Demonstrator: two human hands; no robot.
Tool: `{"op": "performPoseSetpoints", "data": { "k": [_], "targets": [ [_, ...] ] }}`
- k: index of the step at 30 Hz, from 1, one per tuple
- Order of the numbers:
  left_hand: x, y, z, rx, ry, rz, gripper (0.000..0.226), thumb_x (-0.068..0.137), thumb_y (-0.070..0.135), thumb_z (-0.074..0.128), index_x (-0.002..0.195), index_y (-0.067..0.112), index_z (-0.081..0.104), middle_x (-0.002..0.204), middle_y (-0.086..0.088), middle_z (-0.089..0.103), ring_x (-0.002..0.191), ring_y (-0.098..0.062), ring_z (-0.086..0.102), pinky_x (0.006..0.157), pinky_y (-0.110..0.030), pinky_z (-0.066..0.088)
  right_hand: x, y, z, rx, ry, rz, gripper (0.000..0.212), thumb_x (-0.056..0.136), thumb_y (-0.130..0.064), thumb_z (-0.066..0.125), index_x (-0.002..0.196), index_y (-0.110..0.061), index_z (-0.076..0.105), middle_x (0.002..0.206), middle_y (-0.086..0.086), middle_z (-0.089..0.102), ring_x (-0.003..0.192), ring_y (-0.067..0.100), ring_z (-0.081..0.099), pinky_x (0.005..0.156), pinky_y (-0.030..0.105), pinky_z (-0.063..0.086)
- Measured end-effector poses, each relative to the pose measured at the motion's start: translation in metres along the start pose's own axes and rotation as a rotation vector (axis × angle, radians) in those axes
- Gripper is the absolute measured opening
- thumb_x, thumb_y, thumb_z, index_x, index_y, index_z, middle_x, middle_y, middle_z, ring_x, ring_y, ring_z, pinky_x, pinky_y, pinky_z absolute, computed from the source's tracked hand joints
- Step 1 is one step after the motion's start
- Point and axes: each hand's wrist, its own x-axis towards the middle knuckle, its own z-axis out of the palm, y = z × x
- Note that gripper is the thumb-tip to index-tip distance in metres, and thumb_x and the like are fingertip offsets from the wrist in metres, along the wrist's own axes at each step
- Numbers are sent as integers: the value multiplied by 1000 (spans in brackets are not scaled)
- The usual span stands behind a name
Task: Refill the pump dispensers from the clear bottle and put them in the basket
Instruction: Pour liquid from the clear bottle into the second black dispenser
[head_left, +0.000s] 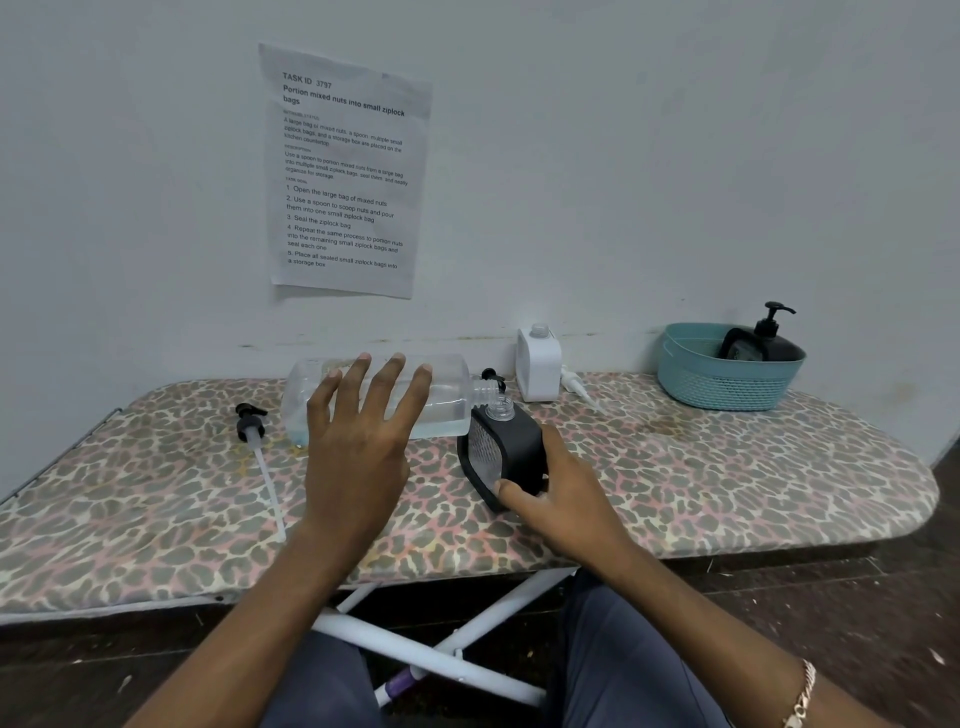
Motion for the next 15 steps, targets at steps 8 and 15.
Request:
{"op": "performPoseSetpoints", "data": {
  "k": [8, 15],
  "targets": [
    [0, 0, 1, 4, 5, -1, 82, 73, -15, 66, 148, 18, 57, 149, -13, 59, 142, -41, 48, 115, -57, 31, -1, 0, 0, 10, -2, 0, 44, 89, -33, 74, 124, -31, 48, 101, -14, 67, 91, -7, 62, 70, 10, 51],
    [0, 0, 0, 5, 4, 0, 82, 73, -14, 66, 148, 18, 57, 149, -13, 59, 142, -41, 49, 115, -57, 30, -1, 0, 0, 3, -1, 3, 48, 89, -36, 74, 125, -40, 43, 104, -17, 67, 91, -7, 64, 72, 11, 52]
  ]
}}
